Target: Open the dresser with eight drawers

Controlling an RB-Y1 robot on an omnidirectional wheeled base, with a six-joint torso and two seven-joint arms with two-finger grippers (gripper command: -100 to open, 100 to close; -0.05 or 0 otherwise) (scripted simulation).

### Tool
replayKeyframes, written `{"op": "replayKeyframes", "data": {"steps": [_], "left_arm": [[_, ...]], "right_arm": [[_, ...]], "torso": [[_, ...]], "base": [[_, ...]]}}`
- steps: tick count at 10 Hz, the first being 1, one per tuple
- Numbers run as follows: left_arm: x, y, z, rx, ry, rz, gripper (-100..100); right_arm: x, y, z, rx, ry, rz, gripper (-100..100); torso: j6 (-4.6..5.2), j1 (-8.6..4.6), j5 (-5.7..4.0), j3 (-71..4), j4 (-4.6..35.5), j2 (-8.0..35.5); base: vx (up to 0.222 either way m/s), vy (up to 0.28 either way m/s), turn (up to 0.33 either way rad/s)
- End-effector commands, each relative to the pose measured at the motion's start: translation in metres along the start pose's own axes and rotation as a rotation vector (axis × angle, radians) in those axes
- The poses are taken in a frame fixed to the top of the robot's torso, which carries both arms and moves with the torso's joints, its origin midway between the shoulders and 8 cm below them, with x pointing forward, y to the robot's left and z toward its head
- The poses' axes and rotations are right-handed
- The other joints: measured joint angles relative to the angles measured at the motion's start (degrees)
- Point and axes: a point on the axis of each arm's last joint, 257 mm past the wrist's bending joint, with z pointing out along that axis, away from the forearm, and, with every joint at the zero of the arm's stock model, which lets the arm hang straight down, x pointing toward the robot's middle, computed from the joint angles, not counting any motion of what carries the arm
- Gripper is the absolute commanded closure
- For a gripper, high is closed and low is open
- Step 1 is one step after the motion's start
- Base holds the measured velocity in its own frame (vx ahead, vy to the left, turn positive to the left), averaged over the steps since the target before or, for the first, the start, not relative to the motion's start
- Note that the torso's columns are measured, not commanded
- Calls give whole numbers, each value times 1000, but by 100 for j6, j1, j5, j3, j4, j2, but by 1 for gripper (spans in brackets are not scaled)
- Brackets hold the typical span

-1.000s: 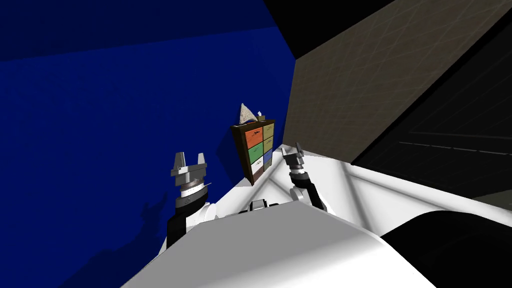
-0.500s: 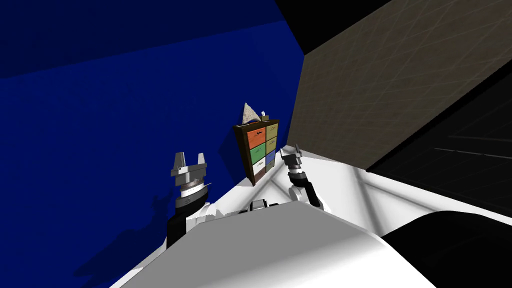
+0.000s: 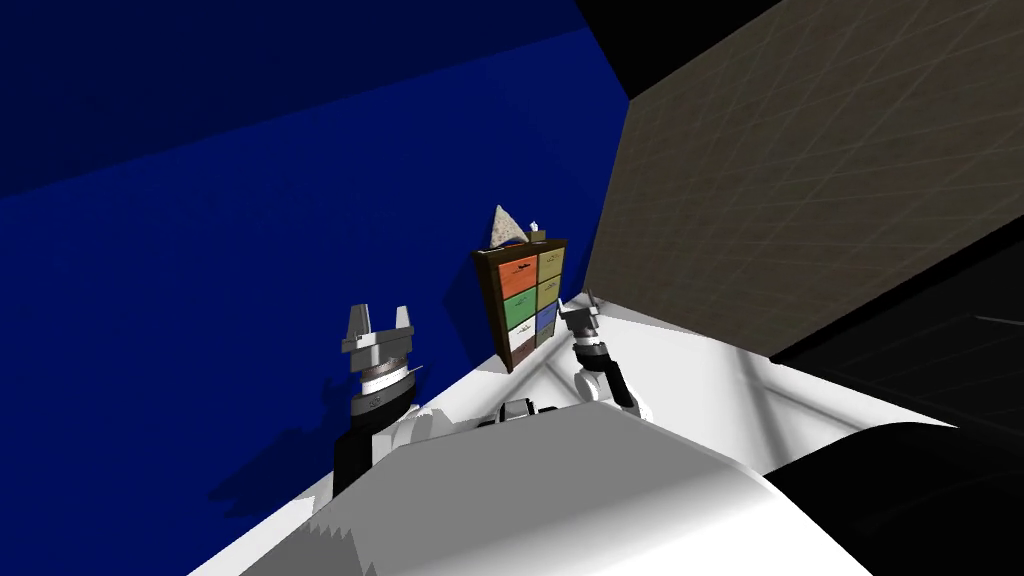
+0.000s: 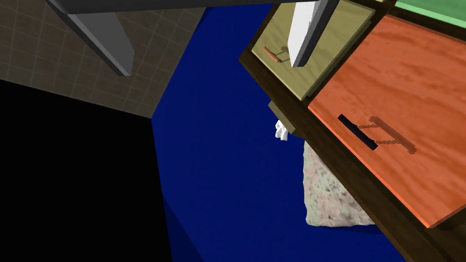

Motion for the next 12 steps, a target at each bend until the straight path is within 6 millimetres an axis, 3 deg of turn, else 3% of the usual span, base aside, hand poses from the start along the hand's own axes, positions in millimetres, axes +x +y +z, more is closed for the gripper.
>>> {"op": "replayKeyframes", "data": {"steps": [1,12], "left_arm": [[0,0,0,0,0,0,0],[0,0,0,0,0,0,0]], "right_arm": [[-10,-9,-1,2,-16,107,-100],[-51,-41,-3,-12,-97,514,-100]], "torso": [[4,3,1,2,1,5],[-1,2,1,0,0,0]], "base": [[29,-68,231],[26,-73,163]]}}
